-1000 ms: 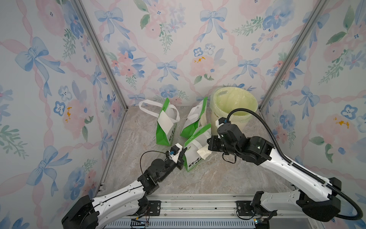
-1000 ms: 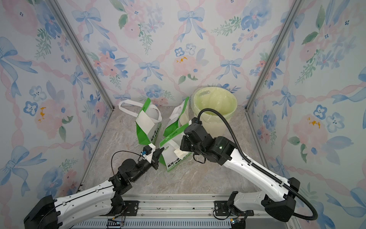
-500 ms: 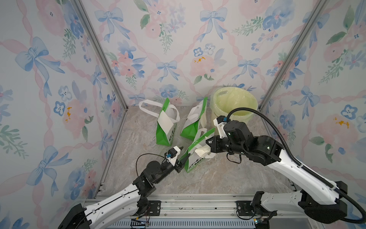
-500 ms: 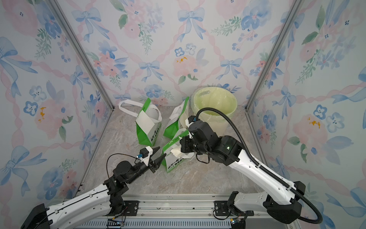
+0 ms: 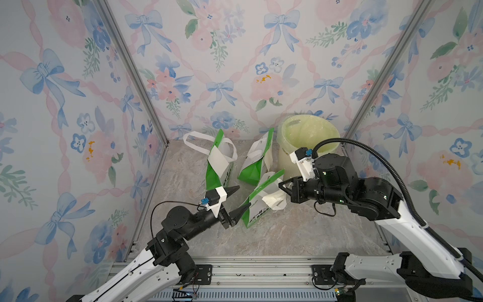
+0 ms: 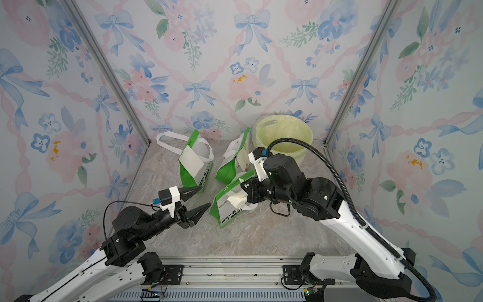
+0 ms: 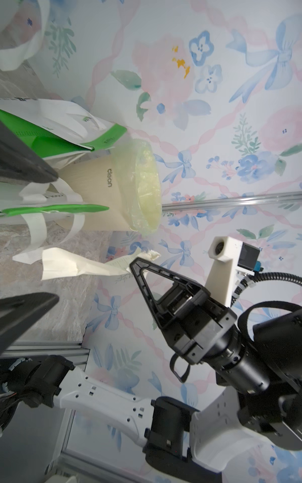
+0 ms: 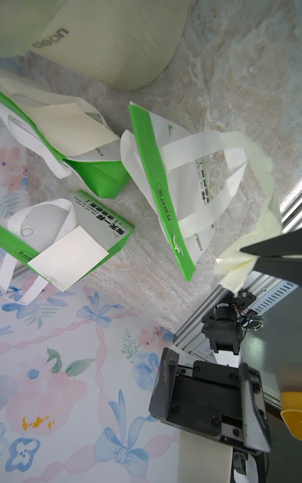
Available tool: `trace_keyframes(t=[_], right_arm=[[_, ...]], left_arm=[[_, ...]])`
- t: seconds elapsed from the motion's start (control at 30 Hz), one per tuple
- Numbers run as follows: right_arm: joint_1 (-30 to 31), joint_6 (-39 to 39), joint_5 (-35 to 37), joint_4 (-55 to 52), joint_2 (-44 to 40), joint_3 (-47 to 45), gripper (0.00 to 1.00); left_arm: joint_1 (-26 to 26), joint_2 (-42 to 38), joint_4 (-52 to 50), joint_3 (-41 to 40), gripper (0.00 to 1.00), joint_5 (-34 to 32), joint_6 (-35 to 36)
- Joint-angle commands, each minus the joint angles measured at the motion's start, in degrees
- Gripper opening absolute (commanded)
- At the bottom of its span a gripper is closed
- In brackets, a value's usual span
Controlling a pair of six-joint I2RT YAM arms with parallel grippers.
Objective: Shred takeout receipts and throw away
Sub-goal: Shred the takeout receipt.
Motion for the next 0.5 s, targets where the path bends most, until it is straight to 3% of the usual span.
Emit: trace_keyframes(t=[0.0, 0.23, 0.47], right_arm=[[0.01, 0.69, -0.95, 1.31, -0.03, 1.54, 0.00], [0.21, 1.99, -2.27, 4.70, -0.74, 0.93, 0.00], [0.21, 1.99, -2.32, 6.67, -1.43, 0.24, 0.00]], left_arm=[[0.23, 8.25, -3.44, 5.61, 0.67, 7.01, 2.61], [0.22, 20.65, -3.33, 13.50, 0.61, 16.55, 5.44], [0.65, 24.02, -3.18, 13.40, 0.30, 20.67, 5.87]])
